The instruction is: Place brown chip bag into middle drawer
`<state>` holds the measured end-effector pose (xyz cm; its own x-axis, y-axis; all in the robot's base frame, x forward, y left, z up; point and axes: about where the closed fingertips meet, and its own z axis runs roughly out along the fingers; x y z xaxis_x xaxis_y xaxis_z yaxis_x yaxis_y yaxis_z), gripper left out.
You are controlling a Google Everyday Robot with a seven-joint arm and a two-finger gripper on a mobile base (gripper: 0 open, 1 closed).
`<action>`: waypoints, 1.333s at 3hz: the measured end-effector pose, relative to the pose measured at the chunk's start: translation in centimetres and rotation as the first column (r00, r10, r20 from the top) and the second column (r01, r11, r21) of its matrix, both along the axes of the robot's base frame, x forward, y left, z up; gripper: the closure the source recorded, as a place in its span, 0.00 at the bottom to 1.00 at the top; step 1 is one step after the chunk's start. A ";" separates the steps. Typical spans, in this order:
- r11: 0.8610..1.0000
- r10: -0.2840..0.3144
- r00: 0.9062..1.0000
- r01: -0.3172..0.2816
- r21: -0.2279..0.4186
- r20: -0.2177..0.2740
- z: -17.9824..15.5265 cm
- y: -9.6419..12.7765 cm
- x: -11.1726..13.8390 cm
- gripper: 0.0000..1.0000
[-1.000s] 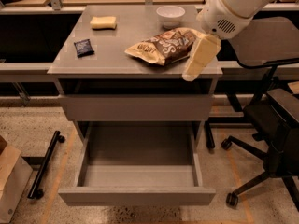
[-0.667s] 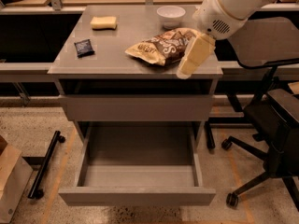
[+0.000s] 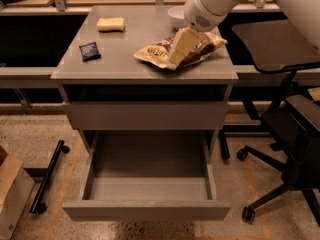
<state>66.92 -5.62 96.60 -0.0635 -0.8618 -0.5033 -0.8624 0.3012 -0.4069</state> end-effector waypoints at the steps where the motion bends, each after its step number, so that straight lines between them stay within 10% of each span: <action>1: 0.999 -0.045 0.999 0.045 -0.008 0.001 -2.0 0.3 3.9 0.00; 4: 0.988 -0.156 0.983 0.156 -0.013 -0.098 -9.4 -1.1 12.2 0.00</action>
Offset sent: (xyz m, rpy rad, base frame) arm 0.1283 -0.0084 -0.0646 -0.0124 0.0164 -0.1521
